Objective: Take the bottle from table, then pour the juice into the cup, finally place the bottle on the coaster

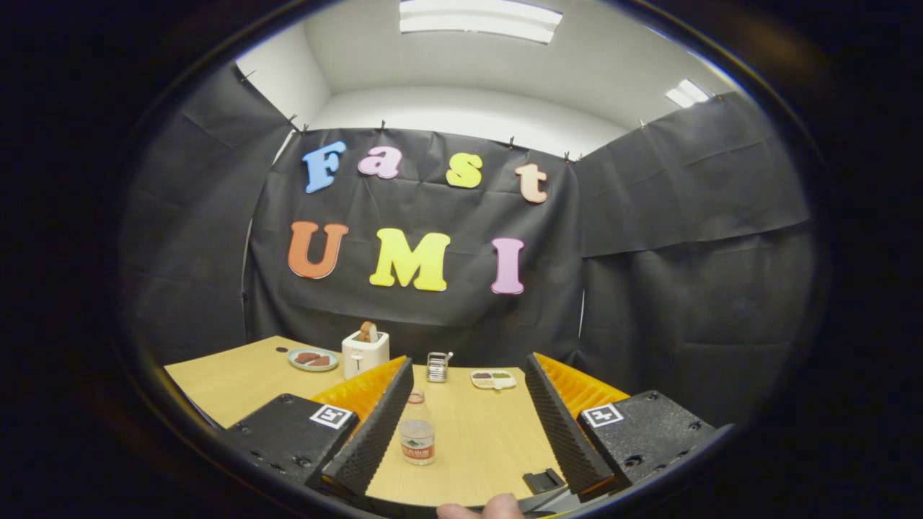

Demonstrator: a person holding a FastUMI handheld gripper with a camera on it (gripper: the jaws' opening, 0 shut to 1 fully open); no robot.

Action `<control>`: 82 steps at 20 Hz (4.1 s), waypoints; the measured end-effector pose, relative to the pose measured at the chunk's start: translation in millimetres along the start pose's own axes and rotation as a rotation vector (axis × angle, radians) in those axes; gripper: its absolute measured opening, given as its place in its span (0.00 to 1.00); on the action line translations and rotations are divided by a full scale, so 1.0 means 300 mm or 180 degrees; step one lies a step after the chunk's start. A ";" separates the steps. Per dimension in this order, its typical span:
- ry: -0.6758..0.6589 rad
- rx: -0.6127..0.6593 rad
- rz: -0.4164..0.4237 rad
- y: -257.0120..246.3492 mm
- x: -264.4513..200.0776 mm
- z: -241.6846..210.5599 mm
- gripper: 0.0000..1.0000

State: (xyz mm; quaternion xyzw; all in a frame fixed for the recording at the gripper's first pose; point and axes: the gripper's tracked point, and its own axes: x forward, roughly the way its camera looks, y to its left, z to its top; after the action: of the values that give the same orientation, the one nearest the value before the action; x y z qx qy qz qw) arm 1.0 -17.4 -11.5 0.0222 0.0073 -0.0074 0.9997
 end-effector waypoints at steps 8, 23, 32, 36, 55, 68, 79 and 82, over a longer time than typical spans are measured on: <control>0.0112 0.0093 0.0234 0.042 0.024 -0.130 1.00; 0.0799 0.0163 0.0567 0.165 0.215 -0.597 1.00; 0.1090 0.0065 0.0658 0.235 0.369 -0.836 1.00; 0.1230 0.0322 0.0662 0.256 0.447 -0.905 1.00; 0.1167 -0.0083 0.0665 0.368 0.513 -0.824 0.76; 0.0726 -0.2618 0.0611 0.501 0.610 -0.790 0.76; 0.0373 -0.4199 0.0671 0.574 0.620 -0.793 0.75; 0.0312 -0.4410 0.0658 0.572 0.609 -0.789 0.75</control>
State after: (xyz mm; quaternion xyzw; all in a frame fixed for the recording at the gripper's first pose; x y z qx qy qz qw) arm 182.8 161.9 -243.0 -0.6190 0.0533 0.0951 0.7778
